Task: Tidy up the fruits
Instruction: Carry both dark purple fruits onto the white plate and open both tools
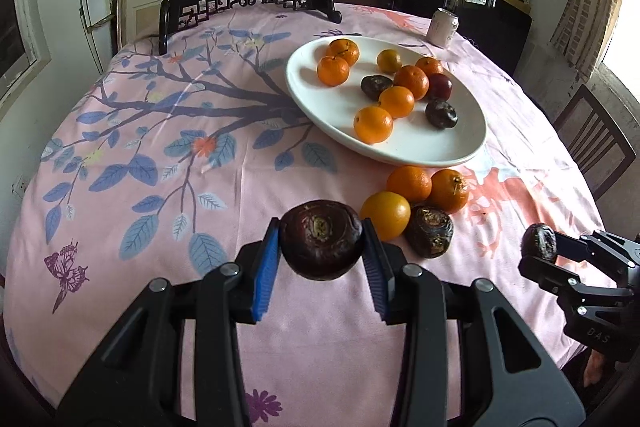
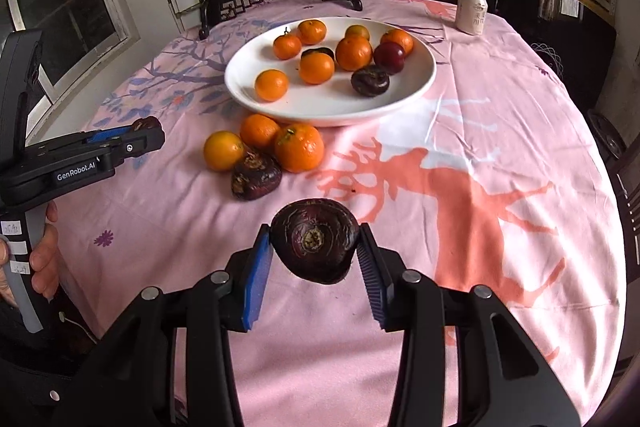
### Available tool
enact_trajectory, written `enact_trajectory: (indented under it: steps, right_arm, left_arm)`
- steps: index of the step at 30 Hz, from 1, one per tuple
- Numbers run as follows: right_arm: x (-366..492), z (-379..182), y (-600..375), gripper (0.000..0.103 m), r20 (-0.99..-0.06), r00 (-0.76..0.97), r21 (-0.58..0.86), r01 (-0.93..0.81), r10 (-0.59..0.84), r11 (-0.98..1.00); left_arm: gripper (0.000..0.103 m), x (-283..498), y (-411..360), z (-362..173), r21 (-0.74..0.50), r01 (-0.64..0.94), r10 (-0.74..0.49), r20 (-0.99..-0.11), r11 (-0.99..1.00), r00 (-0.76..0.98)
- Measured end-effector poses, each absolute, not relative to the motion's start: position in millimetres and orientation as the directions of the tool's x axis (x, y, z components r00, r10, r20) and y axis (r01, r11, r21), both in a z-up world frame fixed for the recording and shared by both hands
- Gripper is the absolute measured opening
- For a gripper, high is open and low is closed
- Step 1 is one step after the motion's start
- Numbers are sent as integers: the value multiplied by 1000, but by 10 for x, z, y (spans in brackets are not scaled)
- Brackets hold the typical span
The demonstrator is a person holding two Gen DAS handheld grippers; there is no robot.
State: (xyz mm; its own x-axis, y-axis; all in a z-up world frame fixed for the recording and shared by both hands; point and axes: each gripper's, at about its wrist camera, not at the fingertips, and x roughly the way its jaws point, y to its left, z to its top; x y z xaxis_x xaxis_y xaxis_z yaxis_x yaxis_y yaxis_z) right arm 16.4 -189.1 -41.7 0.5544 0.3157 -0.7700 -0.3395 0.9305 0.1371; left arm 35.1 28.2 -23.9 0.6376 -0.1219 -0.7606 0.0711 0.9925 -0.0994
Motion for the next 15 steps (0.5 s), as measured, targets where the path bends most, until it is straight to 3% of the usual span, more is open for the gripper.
enact_trajectory:
  steps: [6, 15]
  right_arm:
    - [493, -253, -1882, 43, -752, 554, 160, -372, 357, 914]
    - [1635, 113, -1678, 43, -696, 620, 72, -442, 363, 894]
  left_arm:
    - [40, 618, 156, 17, -95, 113, -145, -755, 989, 639]
    - [40, 1862, -34, 261, -81, 83, -115, -780, 993, 616]
